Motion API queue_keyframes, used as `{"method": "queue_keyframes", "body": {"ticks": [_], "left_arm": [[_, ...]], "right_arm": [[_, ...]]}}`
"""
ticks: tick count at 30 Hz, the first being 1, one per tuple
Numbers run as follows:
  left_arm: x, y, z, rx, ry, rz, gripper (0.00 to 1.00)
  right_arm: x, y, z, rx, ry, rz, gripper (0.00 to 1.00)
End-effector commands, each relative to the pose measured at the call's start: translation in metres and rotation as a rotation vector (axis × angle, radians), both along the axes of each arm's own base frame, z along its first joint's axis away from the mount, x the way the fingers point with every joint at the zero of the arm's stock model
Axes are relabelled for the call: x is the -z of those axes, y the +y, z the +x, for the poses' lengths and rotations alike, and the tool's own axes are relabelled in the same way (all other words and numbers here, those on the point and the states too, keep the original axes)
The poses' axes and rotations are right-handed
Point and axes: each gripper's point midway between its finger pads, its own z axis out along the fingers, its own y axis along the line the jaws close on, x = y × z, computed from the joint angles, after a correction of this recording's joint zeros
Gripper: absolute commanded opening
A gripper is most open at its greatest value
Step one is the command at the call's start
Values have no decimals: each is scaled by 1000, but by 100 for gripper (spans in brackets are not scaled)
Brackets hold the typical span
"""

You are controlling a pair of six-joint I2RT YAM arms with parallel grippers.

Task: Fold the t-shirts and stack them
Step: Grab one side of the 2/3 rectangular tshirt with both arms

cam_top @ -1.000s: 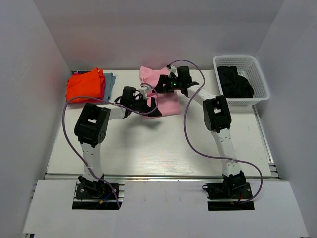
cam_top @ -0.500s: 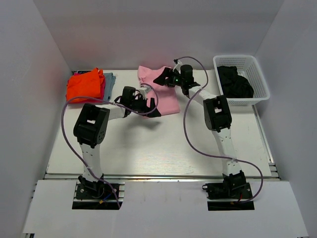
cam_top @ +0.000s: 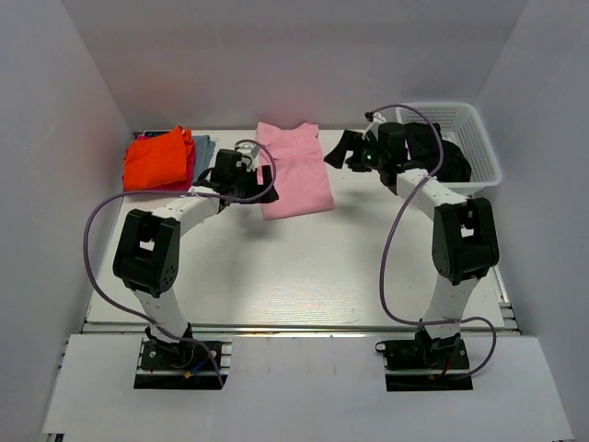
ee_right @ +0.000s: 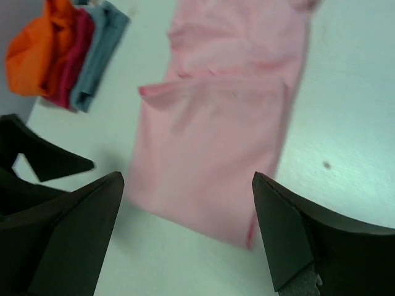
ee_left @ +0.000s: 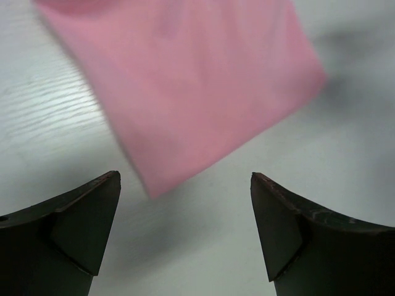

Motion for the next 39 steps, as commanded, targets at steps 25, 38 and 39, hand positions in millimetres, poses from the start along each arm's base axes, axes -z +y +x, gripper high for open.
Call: {"method": "queue_keyframes", "body": {"ticks": [25, 38, 39], "left_arm": [[98, 13, -32, -60, 261, 92, 62], [95, 8, -26, -45, 236, 66, 9], [96, 7, -31, -36, 239, 58, 0]], "right_arm": [[163, -10, -59, -51, 499, -2, 63], [166, -1, -66, -110, 482, 32, 0], [165, -2, -67, -109, 473, 24, 0]]}}
